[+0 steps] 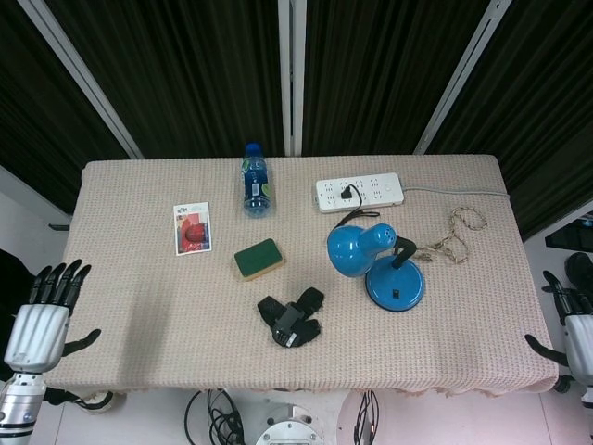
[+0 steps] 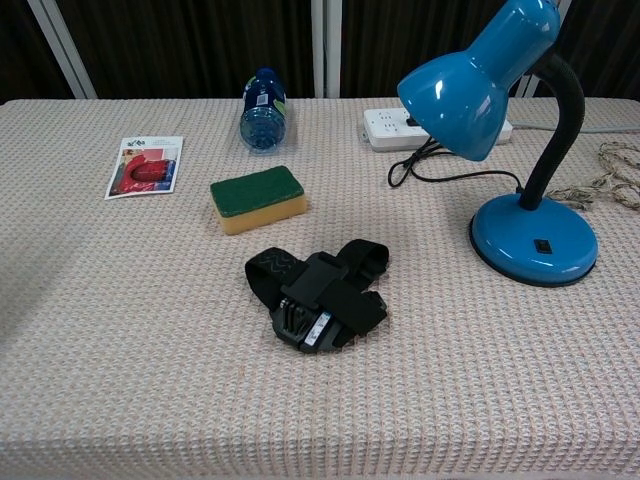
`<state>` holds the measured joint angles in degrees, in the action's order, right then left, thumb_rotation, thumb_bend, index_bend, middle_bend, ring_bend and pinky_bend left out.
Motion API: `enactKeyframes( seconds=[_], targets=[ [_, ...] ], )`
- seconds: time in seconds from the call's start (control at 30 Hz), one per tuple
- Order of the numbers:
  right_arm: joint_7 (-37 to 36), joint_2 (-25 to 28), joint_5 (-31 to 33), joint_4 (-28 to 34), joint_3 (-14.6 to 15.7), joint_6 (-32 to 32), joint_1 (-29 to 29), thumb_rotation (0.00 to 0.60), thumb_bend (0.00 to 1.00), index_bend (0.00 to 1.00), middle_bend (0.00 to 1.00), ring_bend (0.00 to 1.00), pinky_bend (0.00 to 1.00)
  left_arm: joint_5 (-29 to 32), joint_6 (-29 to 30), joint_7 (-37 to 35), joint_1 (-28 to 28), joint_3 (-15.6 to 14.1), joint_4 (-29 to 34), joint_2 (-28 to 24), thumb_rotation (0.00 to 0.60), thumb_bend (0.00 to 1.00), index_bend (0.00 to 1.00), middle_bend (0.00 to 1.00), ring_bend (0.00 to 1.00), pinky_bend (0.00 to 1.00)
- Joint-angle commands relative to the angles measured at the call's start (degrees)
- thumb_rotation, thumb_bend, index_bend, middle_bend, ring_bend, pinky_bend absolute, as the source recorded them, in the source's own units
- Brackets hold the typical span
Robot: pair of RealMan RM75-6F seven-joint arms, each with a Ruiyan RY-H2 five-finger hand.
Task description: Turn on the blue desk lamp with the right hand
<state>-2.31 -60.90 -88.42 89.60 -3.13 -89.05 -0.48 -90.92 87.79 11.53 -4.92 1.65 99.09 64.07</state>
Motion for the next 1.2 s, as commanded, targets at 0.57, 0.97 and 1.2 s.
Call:
enactKeyframes(
  seconds=[0.57, 0.97, 1.2],
  targets=[
    [7.99, -4.16, -2.60, 1.52, 2.99, 10.07, 5.44, 0.600, 0.31, 0.00, 1.00, 0.99, 0.90, -0.15, 0.22, -0.31, 0.24, -0.36, -0.30, 0.14, 0.600, 0.04, 0.00, 0.00, 0.00, 0.00],
    [15.10, -10.45, 2.31, 1.24, 2.15, 21.22, 11.51, 0.600, 0.87, 0.00, 1.00, 0.99, 0.90, 0.26, 0.46, -1.17, 0.64, -0.50, -1.03, 0.19, 0.600, 0.04, 0.00, 0.00, 0.00, 0.00],
    [18.93, -13.89, 5.77, 0.07, 1.02, 25.92, 14.91, 0.600, 0.92, 0.00, 1.00, 0.99, 0.90, 0.32, 0.38, -1.70, 0.66, -0.53, -1.30, 0.00, 0.600, 0.04, 0.00, 0.00, 0.00, 0.00]
  ],
)
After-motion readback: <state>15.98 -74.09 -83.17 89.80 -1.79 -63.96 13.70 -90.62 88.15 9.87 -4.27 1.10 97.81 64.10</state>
